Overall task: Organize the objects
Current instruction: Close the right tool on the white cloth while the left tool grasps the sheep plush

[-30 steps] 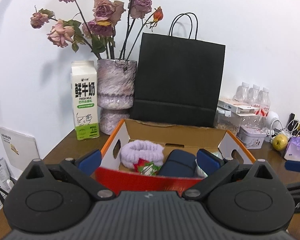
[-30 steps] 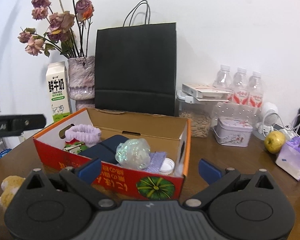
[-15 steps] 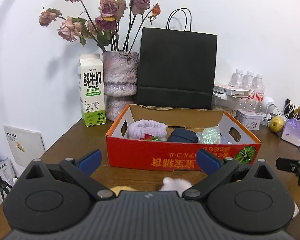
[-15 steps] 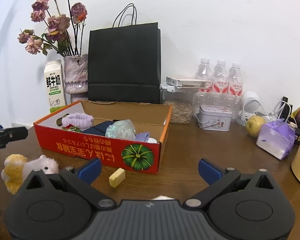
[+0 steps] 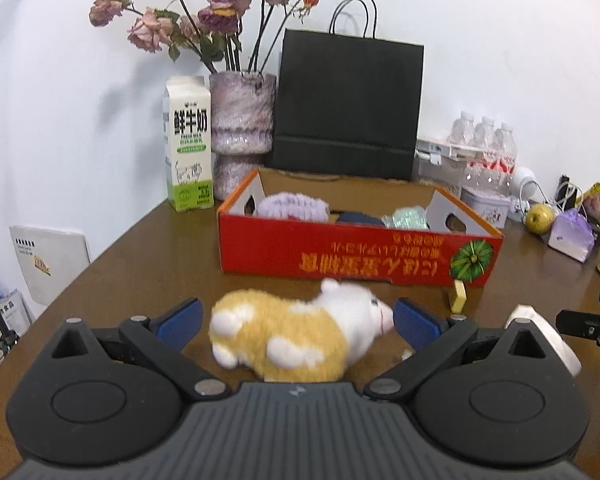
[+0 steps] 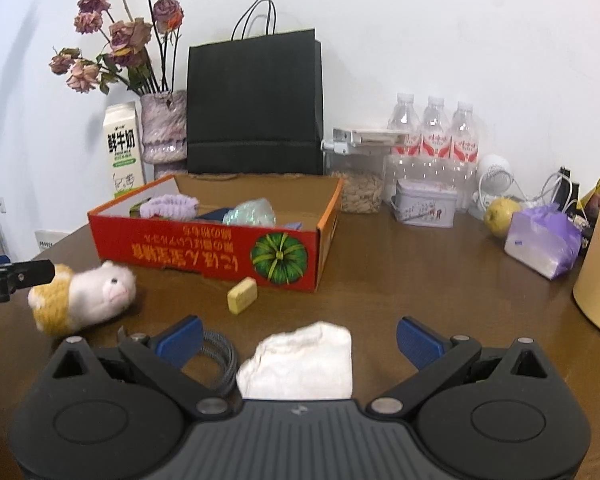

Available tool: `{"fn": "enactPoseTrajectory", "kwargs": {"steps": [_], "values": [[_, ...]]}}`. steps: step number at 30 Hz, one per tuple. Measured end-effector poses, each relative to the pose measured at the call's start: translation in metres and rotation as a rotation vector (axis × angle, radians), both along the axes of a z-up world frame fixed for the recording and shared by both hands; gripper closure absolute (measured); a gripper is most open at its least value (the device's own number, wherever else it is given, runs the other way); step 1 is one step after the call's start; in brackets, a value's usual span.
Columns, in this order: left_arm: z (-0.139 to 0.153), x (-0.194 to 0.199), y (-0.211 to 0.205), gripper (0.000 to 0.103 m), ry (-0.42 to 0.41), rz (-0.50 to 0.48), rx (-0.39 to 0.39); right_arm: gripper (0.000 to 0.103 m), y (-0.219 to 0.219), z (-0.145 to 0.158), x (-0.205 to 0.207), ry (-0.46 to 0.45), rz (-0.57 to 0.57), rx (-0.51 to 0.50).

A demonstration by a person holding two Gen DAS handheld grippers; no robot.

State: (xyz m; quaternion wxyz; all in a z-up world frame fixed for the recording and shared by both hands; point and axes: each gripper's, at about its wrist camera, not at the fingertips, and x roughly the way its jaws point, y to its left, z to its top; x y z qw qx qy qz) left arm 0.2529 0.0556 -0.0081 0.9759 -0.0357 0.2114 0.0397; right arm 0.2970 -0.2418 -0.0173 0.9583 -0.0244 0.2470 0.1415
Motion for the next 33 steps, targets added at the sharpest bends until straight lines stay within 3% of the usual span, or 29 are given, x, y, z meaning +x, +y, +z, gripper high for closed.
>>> {"fn": "enactPoseTrajectory", "kwargs": {"steps": [8, 15, 22, 23, 25, 26, 28, 33], "values": [[-0.009, -0.014, 0.001, 0.0, 0.037, -0.009, -0.016, 0.0, -0.006, -0.025, -0.007, 0.093, 0.008, -0.057], [-0.013, -0.014, 0.007, 0.0, 0.06, -0.002, -0.047, 0.0, 0.0, -0.039, 0.016, 0.185, 0.028, -0.064], [-0.013, -0.013, 0.008, 0.0, 0.064, -0.005, -0.054, 0.001, -0.001, -0.041, 0.035, 0.188, -0.002, -0.055], [-0.013, -0.013, 0.008, 0.0, 0.065, -0.006, -0.055, 0.005, -0.001, -0.041, 0.034, 0.182, 0.002, -0.052], [-0.013, -0.014, 0.008, 0.0, 0.063, -0.006, -0.056, 0.037, -0.001, -0.037, 0.03, 0.153, 0.023, -0.047], [-0.013, -0.014, 0.008, 0.0, 0.064, -0.005, -0.055, 0.038, 0.0, -0.037, 0.028, 0.147, 0.026, -0.047], [-0.013, -0.014, 0.008, 0.0, 0.066, -0.006, -0.055, 0.049, 0.0, -0.035, 0.026, 0.142, 0.031, -0.041], [-0.014, -0.013, 0.007, 0.0, 0.071, -0.009, -0.056, 0.051, 0.001, -0.03, 0.011, 0.09, 0.018, -0.042]]}}
